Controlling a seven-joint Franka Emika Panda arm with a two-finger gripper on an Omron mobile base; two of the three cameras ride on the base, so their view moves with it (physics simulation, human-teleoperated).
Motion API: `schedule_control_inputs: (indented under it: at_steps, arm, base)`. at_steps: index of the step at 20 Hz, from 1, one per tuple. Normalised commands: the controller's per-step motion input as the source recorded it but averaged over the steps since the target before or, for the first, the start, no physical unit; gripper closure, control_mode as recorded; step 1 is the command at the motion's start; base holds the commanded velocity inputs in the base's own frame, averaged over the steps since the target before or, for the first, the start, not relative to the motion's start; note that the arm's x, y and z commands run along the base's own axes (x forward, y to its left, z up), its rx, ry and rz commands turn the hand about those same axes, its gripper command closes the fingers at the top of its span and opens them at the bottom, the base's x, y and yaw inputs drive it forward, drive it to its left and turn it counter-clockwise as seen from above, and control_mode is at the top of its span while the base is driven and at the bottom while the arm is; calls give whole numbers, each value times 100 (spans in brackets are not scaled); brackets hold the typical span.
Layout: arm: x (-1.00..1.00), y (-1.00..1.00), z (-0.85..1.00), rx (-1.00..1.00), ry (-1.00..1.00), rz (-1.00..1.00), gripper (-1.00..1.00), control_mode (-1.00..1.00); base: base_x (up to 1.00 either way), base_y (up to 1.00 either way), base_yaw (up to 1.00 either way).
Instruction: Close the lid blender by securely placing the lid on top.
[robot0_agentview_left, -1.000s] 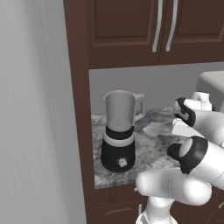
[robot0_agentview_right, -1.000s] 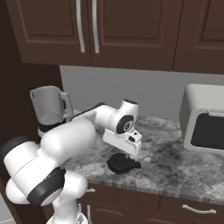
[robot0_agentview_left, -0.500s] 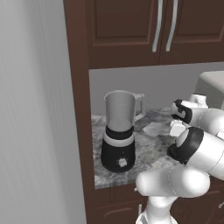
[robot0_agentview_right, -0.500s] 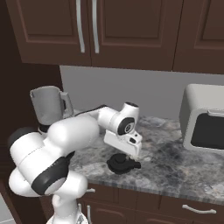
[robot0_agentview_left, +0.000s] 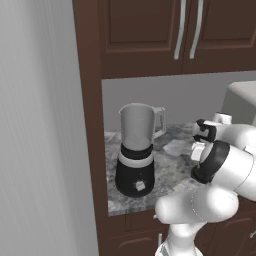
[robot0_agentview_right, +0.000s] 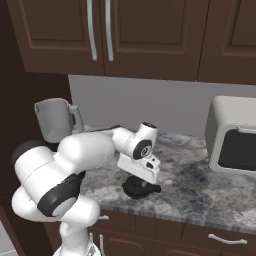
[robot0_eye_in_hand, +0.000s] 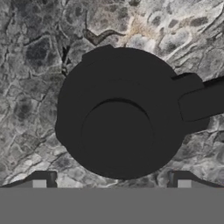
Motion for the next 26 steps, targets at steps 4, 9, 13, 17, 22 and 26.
schedule_control_inputs:
  at_steps: [4,9,13,17,22,26]
  arm:
    - [0,0,-20,0,0,0,-100,-100]
    - [1,0,-12,0,0,0,-100,-100]
    - [7,-1,-1,0,0,0,-100,-100]
    - [6,-23,0,0,0,0,-100,-100]
    - [1,-1,-15,0,0,0,-100,-100]
    - [0,29,-11,0,0,0,-100,-100]
  base:
    - [0,0,0]
    - [0,0,0]
    - [0,0,0]
    - [0,0,0]
    - [0,0,0]
    - [0,0,0]
